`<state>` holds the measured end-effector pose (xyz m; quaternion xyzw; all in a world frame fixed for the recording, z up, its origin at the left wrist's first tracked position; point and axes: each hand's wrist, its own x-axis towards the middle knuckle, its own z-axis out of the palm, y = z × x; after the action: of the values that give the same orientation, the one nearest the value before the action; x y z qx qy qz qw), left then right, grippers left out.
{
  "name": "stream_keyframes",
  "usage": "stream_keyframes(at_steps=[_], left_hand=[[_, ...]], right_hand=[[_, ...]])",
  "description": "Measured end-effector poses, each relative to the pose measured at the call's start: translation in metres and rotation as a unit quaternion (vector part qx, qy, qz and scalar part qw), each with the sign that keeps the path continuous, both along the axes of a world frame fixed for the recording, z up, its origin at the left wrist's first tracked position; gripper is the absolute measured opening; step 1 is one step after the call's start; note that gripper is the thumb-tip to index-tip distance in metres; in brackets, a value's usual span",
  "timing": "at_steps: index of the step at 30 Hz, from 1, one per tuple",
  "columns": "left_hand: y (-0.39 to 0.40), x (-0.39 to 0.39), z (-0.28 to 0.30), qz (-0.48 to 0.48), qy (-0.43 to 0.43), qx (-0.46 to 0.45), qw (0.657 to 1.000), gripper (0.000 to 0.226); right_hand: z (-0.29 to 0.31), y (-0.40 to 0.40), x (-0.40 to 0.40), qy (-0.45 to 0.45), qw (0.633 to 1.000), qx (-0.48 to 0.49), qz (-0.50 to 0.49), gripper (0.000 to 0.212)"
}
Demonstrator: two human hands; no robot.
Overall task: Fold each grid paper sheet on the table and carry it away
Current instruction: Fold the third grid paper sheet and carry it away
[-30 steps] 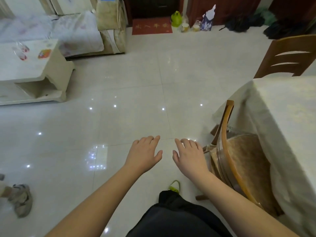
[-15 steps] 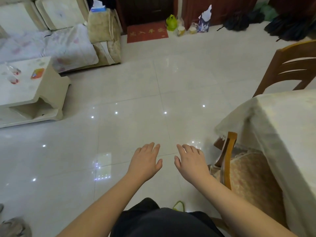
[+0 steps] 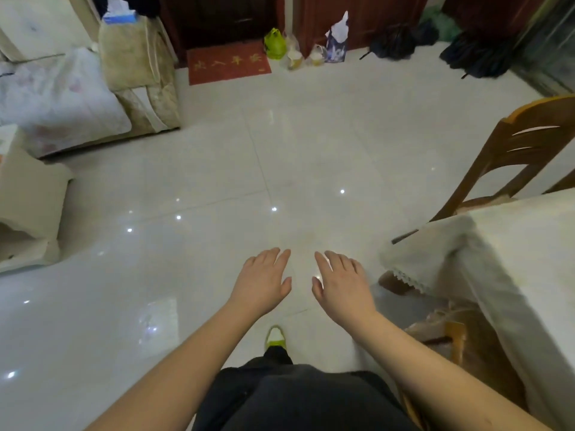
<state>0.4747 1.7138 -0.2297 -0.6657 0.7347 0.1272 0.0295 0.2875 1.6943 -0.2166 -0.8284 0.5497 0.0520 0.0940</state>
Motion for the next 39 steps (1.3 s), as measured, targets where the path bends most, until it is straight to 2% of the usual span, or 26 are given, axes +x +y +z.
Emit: stream_keyframes(at_steps=[7,14,27,39], left_hand=[[-0.100,0.023,0.013,-0.063,-0.010,-0.016,0.998,0.061],[-0.193,-0.019,0.009,-0.110,0.031,-0.018,0.993,0.059],[-0.400,-0.111,0.024,-0.183,-0.017,0.002,0.983,0.059],[-0.559,-0.132,0.020,-0.237,0.001,0.028,0.971,0.061]], right_hand=[[0.012,-0.075,0.015,-0.001,0.997,-0.009,-0.074,0.053],[0.009,-0.163,-0.019,-0.002,0.991,-0.008,-0.133,0.055],[0.004,-0.335,-0.103,-0.027,0.980,0.012,-0.197,0.056],[0.003,-0.464,-0.143,-0.026,0.968,0.026,-0.248,0.054]])
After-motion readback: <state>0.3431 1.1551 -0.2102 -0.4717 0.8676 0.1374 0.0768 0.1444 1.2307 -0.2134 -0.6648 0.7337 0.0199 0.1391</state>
